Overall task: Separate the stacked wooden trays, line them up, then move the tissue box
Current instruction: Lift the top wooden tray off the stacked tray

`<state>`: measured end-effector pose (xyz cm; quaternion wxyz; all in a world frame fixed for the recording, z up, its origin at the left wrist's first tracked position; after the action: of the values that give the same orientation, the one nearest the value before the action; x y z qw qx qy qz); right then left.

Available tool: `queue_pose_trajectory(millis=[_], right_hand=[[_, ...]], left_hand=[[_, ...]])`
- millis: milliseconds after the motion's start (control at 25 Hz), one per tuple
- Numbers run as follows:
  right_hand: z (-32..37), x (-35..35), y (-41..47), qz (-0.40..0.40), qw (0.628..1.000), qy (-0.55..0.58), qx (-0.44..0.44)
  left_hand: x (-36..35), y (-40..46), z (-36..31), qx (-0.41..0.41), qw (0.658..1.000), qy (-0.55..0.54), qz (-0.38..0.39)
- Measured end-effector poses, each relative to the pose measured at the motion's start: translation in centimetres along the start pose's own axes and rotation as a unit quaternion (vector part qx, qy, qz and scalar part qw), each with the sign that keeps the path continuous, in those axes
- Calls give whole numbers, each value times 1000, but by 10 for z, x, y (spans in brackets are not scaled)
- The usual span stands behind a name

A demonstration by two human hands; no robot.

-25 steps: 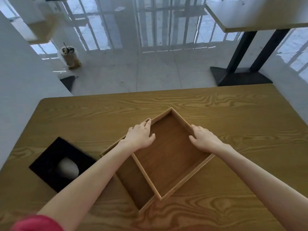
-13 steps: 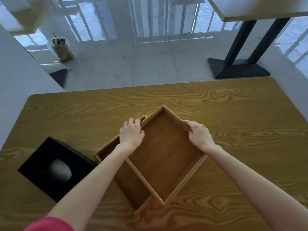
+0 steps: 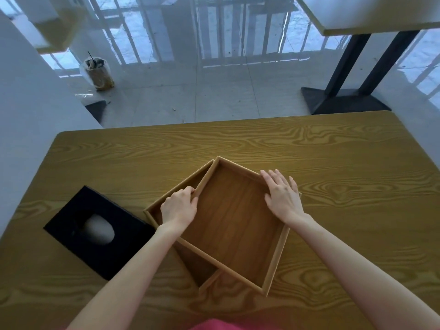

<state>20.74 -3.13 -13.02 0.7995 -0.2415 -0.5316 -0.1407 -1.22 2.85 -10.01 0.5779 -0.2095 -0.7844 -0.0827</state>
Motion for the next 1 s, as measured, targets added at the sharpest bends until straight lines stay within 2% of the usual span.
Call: queue_pose_trajectory(millis=[160,360,760,1000], right_hand=[[-16,2,-39,-24,999,22,-38],[-35,-22,-88,31,986,97,-134],[-31,-15,-84,-26,966,233,-107],[-16,16,-37,-67,965,242,-82]], left_hand=[[2,-16,2,23,1000,-11,4],[-2,-35,6,34,999,-37,-2],[-7,-42,17,31,995,-91,17],[12,-16,28,65,984,-166,-24]])
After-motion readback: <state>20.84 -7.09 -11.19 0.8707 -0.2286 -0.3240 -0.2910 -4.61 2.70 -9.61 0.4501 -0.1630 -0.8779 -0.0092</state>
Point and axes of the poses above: each hand's wrist, its own y-axis towards the middle knuckle, its own x-axis out of the back of the hand, z = x × y, the point moved 6 cm from there along y, towards the middle knuckle, and after that the axes turned 13 degrees about -x, right-handed, at the moved point
